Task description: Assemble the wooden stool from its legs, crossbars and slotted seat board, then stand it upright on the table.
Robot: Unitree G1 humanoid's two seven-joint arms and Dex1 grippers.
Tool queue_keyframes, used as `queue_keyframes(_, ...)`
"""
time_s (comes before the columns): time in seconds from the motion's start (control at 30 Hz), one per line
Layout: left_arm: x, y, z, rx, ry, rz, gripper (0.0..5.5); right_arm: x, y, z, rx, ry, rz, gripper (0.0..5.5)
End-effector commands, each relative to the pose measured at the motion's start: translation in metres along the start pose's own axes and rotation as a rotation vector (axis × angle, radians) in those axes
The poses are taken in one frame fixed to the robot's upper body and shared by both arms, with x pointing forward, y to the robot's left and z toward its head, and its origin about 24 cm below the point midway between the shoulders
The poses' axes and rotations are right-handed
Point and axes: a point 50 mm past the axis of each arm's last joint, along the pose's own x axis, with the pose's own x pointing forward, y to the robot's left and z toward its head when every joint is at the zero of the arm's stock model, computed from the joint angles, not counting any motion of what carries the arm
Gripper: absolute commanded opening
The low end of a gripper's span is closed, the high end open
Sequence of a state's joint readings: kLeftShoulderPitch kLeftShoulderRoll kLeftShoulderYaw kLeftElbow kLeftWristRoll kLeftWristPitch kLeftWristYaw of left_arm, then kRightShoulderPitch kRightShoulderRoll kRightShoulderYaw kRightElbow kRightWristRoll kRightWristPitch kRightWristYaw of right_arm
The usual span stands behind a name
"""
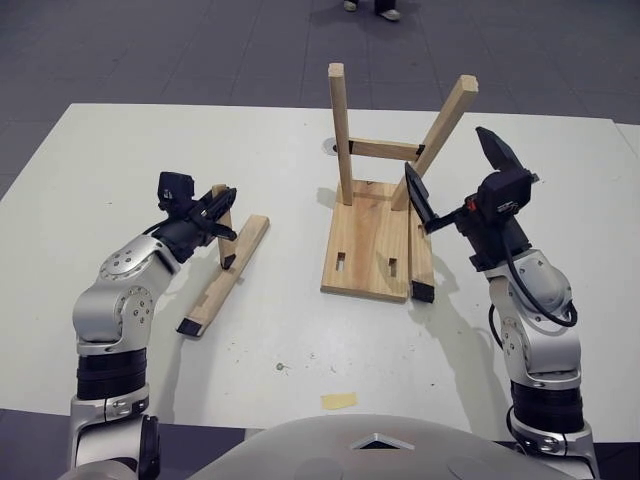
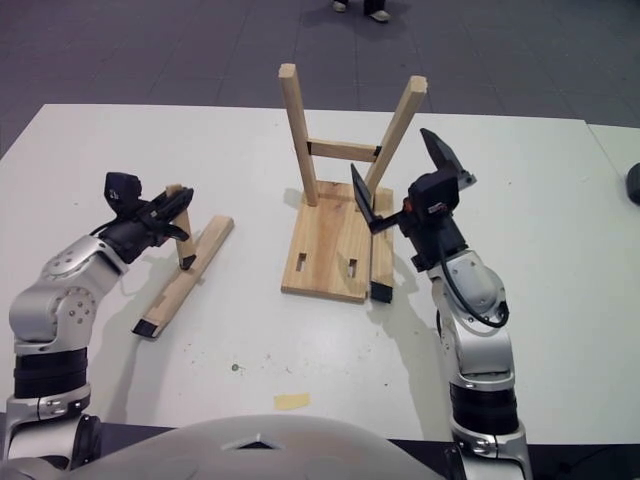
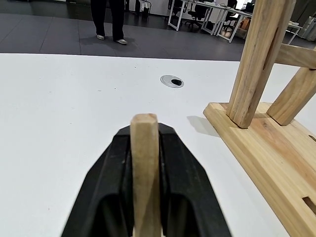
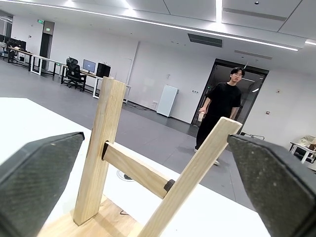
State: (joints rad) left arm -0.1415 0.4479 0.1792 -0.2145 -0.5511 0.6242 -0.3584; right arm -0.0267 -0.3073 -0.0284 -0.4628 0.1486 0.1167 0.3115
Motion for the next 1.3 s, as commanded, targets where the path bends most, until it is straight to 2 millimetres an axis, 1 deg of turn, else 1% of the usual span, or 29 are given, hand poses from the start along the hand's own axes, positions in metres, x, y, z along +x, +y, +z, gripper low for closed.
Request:
queue_keyframes(0.03,0.005,-0.014,0.044,0.039,-0.141,-0.038,0.42,0.009,0.006,0.011,0.086,-0.046,0.064,5.40)
queue_keyframes(0.1,0.005,-0.023,0.067,0.051,-0.219,-0.070,0.42,0.013,0.012,0.021,0.162,-0.068,0.149,5.40)
queue_keyframes(0.13,0.003,-0.027,0.078,0.060,-0.257,-0.080,0.42,0.016,0.017,0.026,0.204,-0.069,0.219,5.40)
queue_keyframes(0.2,-0.004,-0.034,0.096,0.081,-0.321,-0.087,0.42,0.021,0.024,0.037,0.293,-0.074,0.358,5.40)
queue_keyframes(0.27,-0.010,-0.038,0.109,0.107,-0.364,-0.084,0.42,0.025,0.026,0.049,0.346,-0.088,0.435,5.40)
queue_keyframes(0.33,-0.013,-0.040,0.117,0.111,-0.395,-0.080,0.42,0.029,0.026,0.056,0.369,-0.101,0.467,5.40)
queue_keyframes(0.47,-0.012,-0.053,0.129,0.116,-0.432,-0.131,0.42,0.032,0.026,0.066,0.414,-0.132,0.439,5.40)
queue_keyframes(0.57,-0.013,-0.059,0.137,0.130,-0.458,-0.138,0.42,0.039,0.030,0.070,0.443,-0.148,0.456,5.40)
queue_keyframes(0.67,-0.011,-0.071,0.148,0.114,-0.504,-0.196,0.42,0.041,0.037,0.075,0.465,-0.165,0.484,5.40)
queue_keyframes(0.77,-0.009,-0.079,0.151,0.090,-0.514,-0.235,0.42,0.047,0.046,0.079,0.450,-0.162,0.517,5.40)
queue_keyframes(0.83,-0.003,-0.082,0.149,0.073,-0.500,-0.251,0.42,0.049,0.053,0.082,0.458,-0.162,0.540,5.40)
queue_keyframes(1.03,0.009,-0.106,0.145,0.035,-0.481,-0.355,0.42,0.054,0.069,0.086,0.534,-0.156,0.586,5.40)
queue_keyframes(1.1,0.010,-0.115,0.141,0.023,-0.474,-0.395,0.42,0.059,0.073,0.083,0.524,-0.141,0.591,5.40)
queue_keyframes(1.2,0.009,-0.128,0.139,0.019,-0.473,-0.446,0.42,0.067,0.076,0.067,0.462,-0.083,0.559,5.40)
queue_keyframes(1.3,0.008,-0.136,0.140,0.012,-0.484,-0.478,0.42,0.071,0.076,0.054,0.421,-0.024,0.513,5.40)
